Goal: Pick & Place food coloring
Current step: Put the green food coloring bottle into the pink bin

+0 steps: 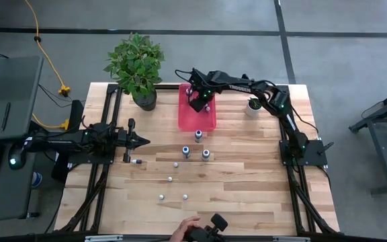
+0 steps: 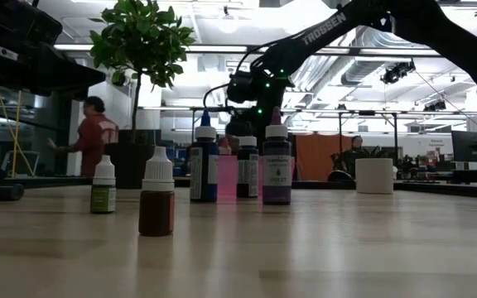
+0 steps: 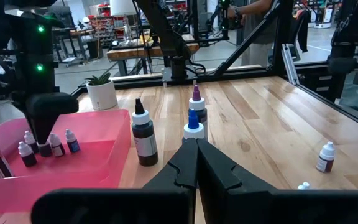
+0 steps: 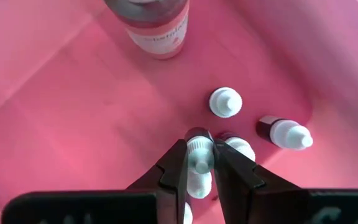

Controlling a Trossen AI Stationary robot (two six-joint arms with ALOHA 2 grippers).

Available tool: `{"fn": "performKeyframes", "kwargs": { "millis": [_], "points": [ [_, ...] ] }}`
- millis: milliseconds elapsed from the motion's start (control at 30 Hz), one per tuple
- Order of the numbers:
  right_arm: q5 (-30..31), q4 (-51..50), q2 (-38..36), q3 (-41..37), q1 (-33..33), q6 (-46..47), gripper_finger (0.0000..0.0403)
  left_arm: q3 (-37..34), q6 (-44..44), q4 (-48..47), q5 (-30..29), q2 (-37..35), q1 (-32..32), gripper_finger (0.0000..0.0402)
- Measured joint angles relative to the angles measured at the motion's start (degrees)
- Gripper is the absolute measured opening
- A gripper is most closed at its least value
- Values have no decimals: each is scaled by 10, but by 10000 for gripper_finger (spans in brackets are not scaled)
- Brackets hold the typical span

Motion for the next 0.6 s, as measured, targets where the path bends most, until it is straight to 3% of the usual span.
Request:
{"fn": "performKeyframes", "kwargs": {
  "millis": [600],
  "points": [
    [-17,3,0,0,-1,0,68,0,0,0,0,0,0,0]
  ]
}}
